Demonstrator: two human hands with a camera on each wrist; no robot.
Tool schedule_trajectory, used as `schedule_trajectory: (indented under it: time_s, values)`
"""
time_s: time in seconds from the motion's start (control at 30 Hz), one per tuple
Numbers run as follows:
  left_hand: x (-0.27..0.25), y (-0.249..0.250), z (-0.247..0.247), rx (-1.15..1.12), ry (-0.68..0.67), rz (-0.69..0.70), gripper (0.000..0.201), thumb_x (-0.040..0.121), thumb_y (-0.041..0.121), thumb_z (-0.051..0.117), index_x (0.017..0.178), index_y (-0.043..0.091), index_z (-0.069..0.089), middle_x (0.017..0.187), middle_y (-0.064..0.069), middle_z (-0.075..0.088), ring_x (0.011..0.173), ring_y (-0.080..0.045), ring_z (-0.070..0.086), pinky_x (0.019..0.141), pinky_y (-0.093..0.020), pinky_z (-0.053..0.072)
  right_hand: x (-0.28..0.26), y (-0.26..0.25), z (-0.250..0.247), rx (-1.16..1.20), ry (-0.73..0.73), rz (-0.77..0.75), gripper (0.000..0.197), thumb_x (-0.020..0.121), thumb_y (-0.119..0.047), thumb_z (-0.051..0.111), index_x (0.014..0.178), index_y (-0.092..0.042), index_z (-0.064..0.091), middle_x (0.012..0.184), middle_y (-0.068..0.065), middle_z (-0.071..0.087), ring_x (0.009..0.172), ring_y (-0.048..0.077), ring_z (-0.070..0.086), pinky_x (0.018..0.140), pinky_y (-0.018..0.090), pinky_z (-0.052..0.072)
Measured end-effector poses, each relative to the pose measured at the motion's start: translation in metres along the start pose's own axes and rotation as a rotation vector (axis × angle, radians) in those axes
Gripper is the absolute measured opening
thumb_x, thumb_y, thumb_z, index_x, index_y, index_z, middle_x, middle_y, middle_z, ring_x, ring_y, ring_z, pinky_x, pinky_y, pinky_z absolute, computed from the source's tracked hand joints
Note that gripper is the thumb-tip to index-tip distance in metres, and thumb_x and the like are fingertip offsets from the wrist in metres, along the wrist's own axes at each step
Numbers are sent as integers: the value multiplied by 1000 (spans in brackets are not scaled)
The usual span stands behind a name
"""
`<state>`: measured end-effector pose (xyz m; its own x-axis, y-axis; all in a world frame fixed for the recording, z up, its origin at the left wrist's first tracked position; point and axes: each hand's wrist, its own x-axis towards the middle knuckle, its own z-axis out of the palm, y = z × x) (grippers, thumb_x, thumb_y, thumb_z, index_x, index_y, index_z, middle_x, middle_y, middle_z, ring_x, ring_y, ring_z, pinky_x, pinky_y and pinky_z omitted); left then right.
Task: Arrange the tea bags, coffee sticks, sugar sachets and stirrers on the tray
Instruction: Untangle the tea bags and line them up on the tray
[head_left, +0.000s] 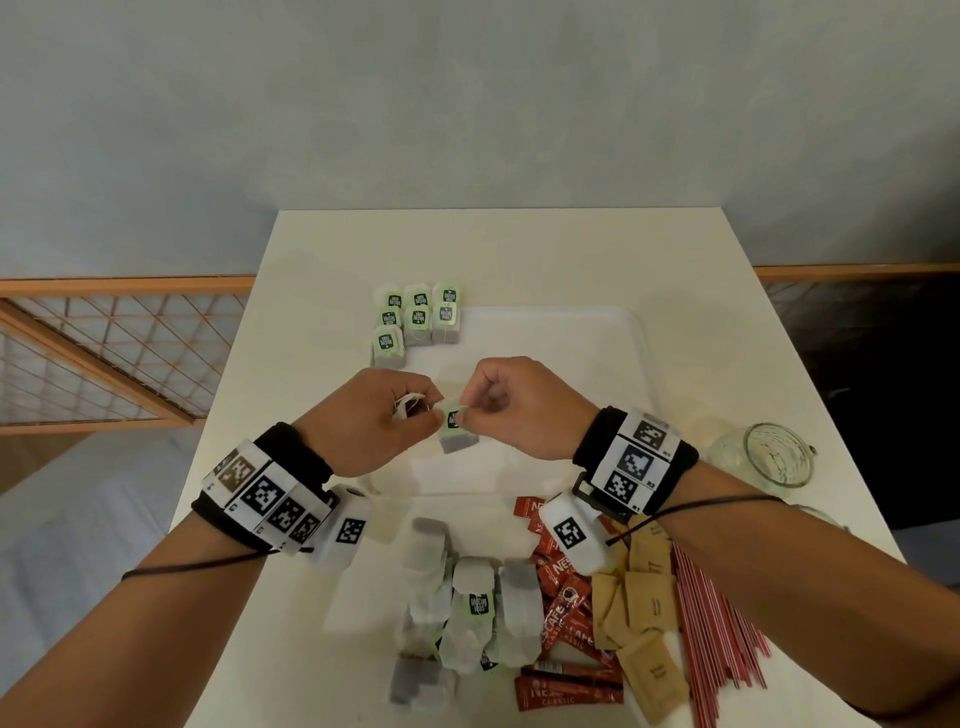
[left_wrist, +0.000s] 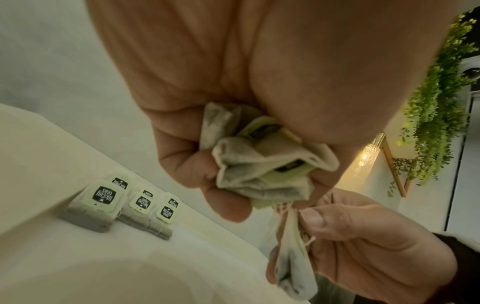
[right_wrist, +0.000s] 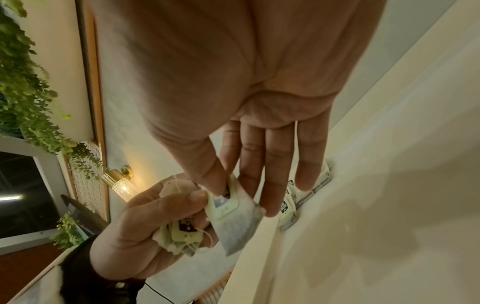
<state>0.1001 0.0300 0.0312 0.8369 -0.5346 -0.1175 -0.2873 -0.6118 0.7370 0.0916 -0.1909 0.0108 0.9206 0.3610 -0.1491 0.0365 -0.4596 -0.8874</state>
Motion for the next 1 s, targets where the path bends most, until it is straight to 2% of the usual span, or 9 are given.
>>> schedule_trajectory:
  time_s: [0.17,0.3,0.4,0.47,0.53,0.63,0.77,0.93,1.0]
  values:
    - [7,-7,-2,2,74,-25,16,95,24,65,80,27,63,67,9,56,65,-27,57,65,-41,48,11,6,4,63,-3,14,25,91,-24,74,111,-15,60,82,8,73,62,5,59,65,20,46]
    - [14,-12,-7,11,116,-50,13,95,24,66,82,24,66,64,7,57,64,-30,59,63,-37,47,22,15,7,8,-38,-25,22,94,-27,70,84,-8,66,73,14,61,63,13,49,65,32,43]
    - [19,-18,-10,11,113,-65,13,93,26,67,80,24,67,64,5,58,64,-28,60,63,-36,48,29,18,8,-33,-56,-27,27,95,-24,69,71,-12,63,63,-3,53,58,9,44,61,26,40]
    - [22,-24,-13,15,107,-91,14,93,28,67,80,25,66,65,4,60,61,-23,62,60,-32,47,35,19,7,-73,-68,-34,28,95,-23,68,71,-13,63,63,-3,58,56,7,47,60,24,41]
    - [24,-31,-16,39,103,-125,11,94,29,66,83,27,67,69,7,63,61,-15,64,59,-25,47,44,18,4,-94,-59,-31,28,96,-23,68,73,-8,63,68,5,65,58,8,50,62,27,44]
    - [29,-45,-24,131,91,-170,6,93,27,64,92,26,70,84,10,67,73,-11,63,67,-25,45,61,16,-4,-151,22,-16,31,96,-26,67,71,-9,60,72,7,68,59,9,52,62,28,44]
    - [38,-59,-28,274,48,-253,10,94,27,63,99,24,71,92,7,64,86,-16,59,69,-25,40,91,12,-12,-156,125,0,36,95,-26,67,64,-16,49,66,3,56,59,13,50,61,27,41]
    - [50,-70,-27,385,-52,-319,18,93,27,58,101,16,70,102,-4,70,95,-25,63,83,-35,50,123,17,-7,-128,146,73,41,94,-26,68,60,-21,46,62,0,50,56,14,42,56,26,35]
    - [54,-71,-26,450,-104,-317,21,94,29,56,104,17,70,109,-6,69,99,-27,62,86,-35,49,131,22,0,-117,126,115,39,94,-27,69,63,-17,47,61,0,48,59,17,46,59,27,37]
